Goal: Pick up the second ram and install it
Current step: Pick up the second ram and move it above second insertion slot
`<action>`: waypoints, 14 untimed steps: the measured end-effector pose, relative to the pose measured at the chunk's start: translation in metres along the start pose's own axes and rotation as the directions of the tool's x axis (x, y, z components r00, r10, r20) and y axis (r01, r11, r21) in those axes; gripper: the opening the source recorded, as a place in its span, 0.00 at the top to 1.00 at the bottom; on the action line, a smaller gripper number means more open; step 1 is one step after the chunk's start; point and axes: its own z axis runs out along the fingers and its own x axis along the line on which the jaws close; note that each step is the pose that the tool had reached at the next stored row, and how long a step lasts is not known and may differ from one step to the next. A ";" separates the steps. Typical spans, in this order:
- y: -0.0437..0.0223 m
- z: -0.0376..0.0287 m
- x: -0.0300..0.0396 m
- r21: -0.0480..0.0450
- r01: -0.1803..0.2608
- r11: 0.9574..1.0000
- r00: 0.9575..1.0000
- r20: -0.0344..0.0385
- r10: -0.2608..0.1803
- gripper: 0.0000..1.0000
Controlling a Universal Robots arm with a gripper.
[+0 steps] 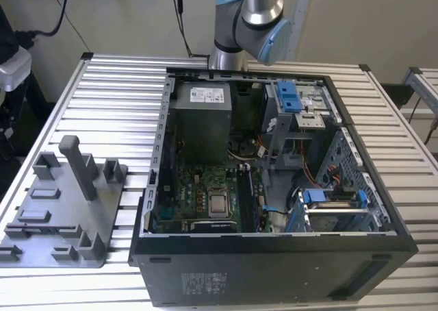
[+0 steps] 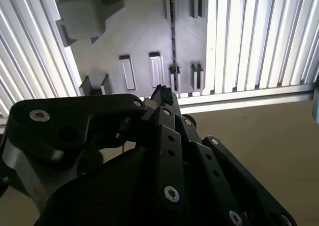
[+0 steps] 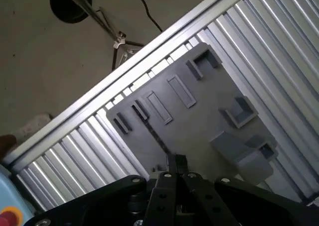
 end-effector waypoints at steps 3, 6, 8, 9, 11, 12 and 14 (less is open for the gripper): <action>-0.0001 0.0009 0.0000 0.001 0.052 0.999 0.999 -0.002 -0.052 0.89; -0.0001 0.0016 0.0000 0.002 0.106 0.994 0.994 -0.005 -0.106 0.89; -0.0001 0.0021 -0.0001 0.003 0.141 0.990 0.990 -0.006 -0.141 0.89; -0.0001 0.0024 -0.0001 0.003 0.159 0.987 0.987 -0.007 -0.159 0.89; -0.0002 0.0029 -0.0001 0.004 0.196 0.981 0.981 -0.009 -0.196 0.89; -0.0002 0.0030 -0.0001 0.004 0.213 0.977 0.977 -0.010 -0.213 0.89; -0.0002 0.0034 -0.0001 0.005 0.248 0.969 0.969 -0.011 -0.248 0.89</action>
